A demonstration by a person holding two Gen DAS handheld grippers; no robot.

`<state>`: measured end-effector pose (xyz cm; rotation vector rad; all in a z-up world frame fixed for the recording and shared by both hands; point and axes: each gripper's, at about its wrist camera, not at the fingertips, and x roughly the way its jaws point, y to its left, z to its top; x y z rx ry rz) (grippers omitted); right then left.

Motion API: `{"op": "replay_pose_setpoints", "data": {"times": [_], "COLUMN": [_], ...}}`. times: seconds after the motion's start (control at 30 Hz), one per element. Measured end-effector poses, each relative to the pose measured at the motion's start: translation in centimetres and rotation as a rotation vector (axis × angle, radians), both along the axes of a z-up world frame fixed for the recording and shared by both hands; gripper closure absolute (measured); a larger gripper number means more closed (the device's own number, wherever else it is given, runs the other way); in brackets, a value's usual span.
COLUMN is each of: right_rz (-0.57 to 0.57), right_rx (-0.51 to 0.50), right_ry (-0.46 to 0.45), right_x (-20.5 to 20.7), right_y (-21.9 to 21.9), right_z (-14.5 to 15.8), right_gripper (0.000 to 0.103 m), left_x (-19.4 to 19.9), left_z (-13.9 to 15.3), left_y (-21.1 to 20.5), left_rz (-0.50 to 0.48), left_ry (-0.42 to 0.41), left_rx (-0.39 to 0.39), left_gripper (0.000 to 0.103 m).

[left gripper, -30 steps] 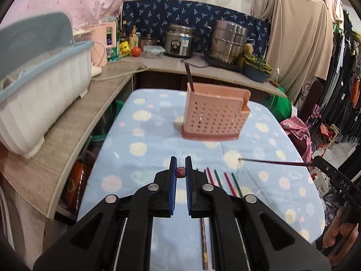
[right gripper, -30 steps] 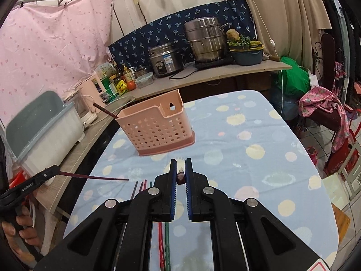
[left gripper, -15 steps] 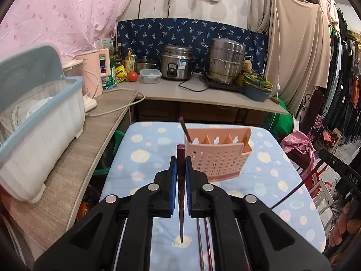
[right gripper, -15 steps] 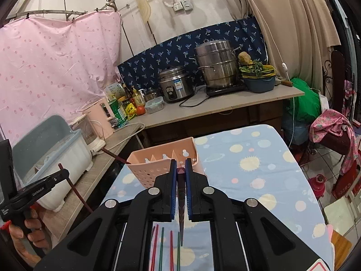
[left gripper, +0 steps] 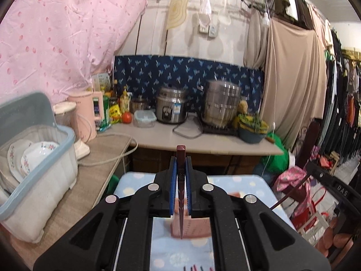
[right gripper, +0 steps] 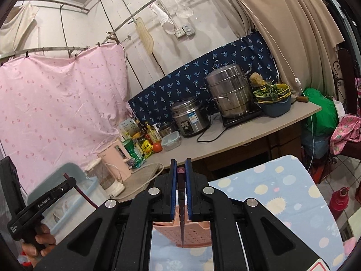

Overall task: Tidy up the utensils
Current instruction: 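Carry both chopsticks to the pink holder and release them inside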

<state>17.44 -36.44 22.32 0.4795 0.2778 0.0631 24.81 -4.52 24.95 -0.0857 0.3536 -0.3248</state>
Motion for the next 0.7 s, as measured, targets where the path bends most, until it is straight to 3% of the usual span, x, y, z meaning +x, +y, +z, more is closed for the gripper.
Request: {"op": "replay_pose_setpoints", "data": {"times": [0.27,0.7], "right_rz": [-0.041,-0.028], "right_rx": [0.069,-0.008], "right_ry": [-0.035,0.103], "right_x": [4.0,8.9], "right_y": [-1.0,0.0], "right_z": [0.6,-4.6], "right_gripper": [0.096,0.096], "left_x": [3.1,8.1], "left_z": [2.6,-3.7], "left_y": [-0.9,-3.2], "left_rz": [0.028,0.033], "left_ry": [-0.125,0.009], "left_rx": [-0.084,-0.019], "left_gripper": [0.096,0.096]}}
